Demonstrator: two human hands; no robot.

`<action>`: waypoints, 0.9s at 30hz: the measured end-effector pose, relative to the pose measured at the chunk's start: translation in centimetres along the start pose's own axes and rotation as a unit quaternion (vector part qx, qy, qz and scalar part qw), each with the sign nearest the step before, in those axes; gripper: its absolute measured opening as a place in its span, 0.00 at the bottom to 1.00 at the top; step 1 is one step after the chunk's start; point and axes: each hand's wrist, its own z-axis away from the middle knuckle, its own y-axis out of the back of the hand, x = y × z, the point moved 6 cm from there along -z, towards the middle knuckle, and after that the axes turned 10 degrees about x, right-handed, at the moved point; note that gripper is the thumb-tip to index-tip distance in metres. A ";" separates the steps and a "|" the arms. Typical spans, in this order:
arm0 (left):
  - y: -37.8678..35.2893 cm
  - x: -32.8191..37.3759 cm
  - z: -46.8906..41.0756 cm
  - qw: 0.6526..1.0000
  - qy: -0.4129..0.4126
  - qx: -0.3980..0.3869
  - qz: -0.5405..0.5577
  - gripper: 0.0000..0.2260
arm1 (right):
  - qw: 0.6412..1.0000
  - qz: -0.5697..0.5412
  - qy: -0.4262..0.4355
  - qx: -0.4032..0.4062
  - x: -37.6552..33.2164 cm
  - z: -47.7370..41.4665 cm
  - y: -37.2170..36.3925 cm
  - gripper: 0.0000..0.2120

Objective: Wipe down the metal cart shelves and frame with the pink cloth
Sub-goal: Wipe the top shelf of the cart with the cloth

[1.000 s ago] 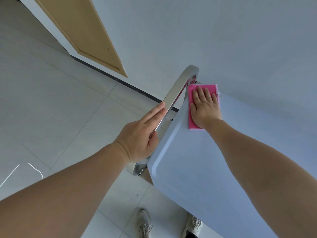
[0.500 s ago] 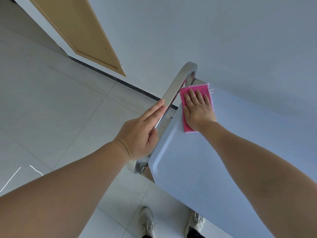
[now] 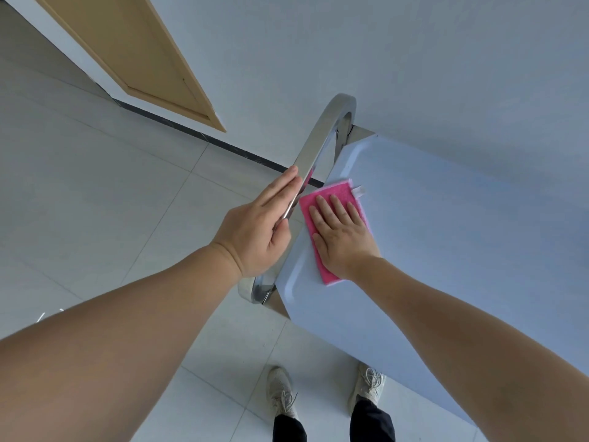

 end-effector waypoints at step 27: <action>-0.1 0.1 0.6 0.998 0.028 -0.022 -0.045 0.25 | 0.989 -0.034 0.139 -0.020 -10.4 10.6 -2.9 0.27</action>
